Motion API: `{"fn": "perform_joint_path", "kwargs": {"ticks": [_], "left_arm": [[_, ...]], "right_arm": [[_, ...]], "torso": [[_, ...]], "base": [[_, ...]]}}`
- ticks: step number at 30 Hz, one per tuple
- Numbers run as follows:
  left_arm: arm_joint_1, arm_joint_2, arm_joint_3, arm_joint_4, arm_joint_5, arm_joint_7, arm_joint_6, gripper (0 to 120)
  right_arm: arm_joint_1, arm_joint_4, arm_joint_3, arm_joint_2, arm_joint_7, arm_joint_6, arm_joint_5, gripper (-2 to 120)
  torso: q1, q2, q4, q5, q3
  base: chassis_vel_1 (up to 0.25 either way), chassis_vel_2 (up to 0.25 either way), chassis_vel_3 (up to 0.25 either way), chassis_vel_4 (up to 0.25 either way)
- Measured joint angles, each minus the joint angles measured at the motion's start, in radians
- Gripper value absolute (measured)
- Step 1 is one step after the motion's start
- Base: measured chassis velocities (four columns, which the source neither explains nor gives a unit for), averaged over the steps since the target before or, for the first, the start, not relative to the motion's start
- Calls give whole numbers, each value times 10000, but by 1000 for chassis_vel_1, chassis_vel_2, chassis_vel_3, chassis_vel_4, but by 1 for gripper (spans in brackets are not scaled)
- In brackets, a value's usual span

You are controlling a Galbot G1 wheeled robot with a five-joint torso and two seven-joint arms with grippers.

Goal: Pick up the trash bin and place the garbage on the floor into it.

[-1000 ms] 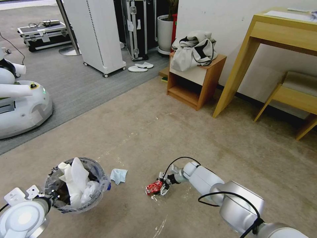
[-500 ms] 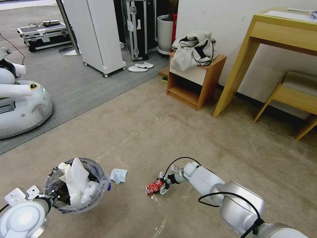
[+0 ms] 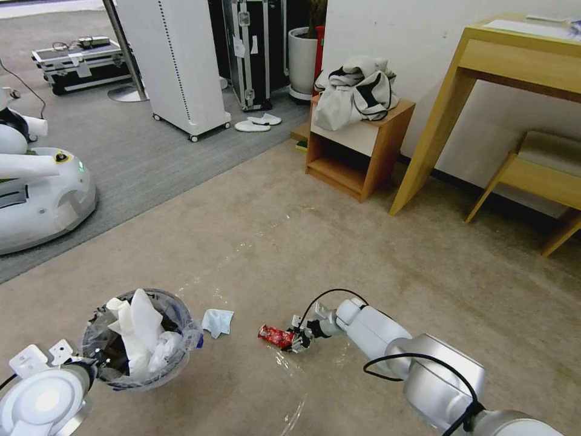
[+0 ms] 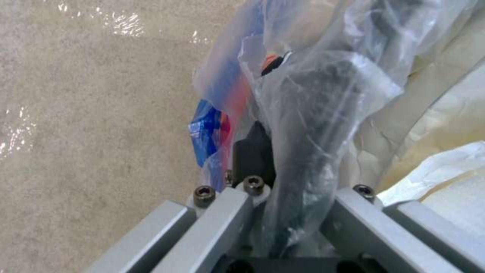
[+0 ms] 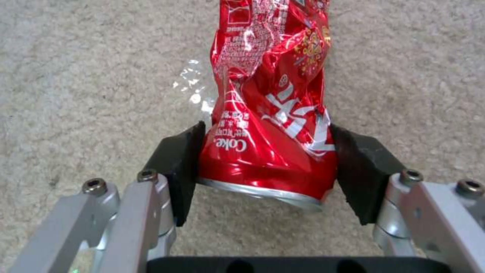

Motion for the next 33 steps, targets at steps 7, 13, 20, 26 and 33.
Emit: {"fn": "perform_joint_path", "kwargs": {"ticks": [7, 13, 20, 26, 33], "left_arm": [[-34, 33, 38, 36, 31, 0, -16, 0], [-45, 82, 43, 36, 31, 0, -29, 0], [-53, 68, 58, 16, 18, -15, -40, 0], [-60, 146, 41, -118, -108, -110, -44, 0], [-158, 253, 30, -211, -357, -297, -46, 0]], "right_arm": [[11, 51, -2, -55, 30, 0, 14, 56], [28, 89, -12, -122, 104, 22, 11, 56], [35, 519, 18, -367, 265, 253, 329, 56], [91, 1499, 58, -895, 285, 498, 929, 56], [180, 2899, 420, -1568, 147, 1768, 1456, 56]], "torso": [[0, 0, 0, 0, 0], [0, 0, 0, 1, 1], [0, 0, 0, 1, 1], [0, 0, 0, 0, 0], [0, 0, 0, 2, 1]], "base": [[0, 0, 0, 0], [0, 0, 0, 0], [0, 0, 0, 0], [0, 0, 0, 0], [0, 0, 0, 0]]}}
